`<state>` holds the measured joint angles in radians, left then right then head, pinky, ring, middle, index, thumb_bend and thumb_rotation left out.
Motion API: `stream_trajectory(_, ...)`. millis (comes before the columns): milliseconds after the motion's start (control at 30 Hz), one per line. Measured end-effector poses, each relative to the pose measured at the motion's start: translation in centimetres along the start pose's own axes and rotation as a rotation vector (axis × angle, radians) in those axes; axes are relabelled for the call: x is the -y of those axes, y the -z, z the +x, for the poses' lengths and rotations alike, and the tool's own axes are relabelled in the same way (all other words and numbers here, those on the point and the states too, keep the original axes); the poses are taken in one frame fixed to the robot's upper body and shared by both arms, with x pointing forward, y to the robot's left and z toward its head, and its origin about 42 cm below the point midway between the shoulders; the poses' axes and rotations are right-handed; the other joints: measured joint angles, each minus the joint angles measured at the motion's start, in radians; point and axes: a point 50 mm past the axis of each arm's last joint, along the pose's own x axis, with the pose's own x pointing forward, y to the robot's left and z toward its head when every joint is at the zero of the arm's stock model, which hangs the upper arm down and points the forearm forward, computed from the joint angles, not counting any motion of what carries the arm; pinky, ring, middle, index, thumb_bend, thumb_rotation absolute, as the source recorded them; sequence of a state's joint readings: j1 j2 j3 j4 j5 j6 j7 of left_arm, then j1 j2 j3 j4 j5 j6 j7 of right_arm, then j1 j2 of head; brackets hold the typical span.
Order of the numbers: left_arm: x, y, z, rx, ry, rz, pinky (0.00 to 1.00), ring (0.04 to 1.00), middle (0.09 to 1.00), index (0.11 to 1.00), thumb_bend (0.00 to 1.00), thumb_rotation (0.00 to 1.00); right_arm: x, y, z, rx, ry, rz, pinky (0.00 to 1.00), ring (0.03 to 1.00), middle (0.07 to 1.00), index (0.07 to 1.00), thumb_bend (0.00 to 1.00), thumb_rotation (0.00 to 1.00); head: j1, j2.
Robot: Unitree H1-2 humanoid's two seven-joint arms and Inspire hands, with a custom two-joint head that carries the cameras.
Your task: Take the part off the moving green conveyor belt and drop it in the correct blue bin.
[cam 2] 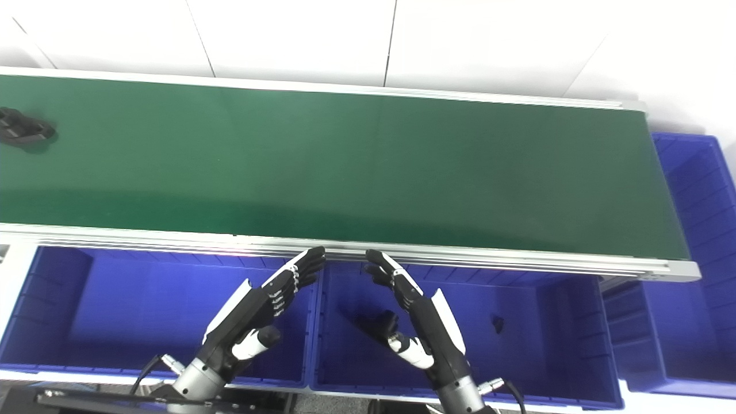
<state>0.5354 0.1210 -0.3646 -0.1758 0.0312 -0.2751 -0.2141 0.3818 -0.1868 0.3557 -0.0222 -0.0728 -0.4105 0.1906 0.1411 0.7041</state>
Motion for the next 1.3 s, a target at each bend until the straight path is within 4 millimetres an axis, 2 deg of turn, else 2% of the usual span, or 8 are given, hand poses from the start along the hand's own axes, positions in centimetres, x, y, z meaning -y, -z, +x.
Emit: stream_trajectory(1300, -0.02, 0.44, 0.05, -0.014, 0.004, -0.002, 0.96, 0.974, 0.962, 0.942, 0.88, 0.87, 0.0, 0.44, 0.09, -0.014, -0.01, -0.004, 0.86, 0.868, 0.911, 0.907, 0.88, 0.94, -0.002, -0.006)
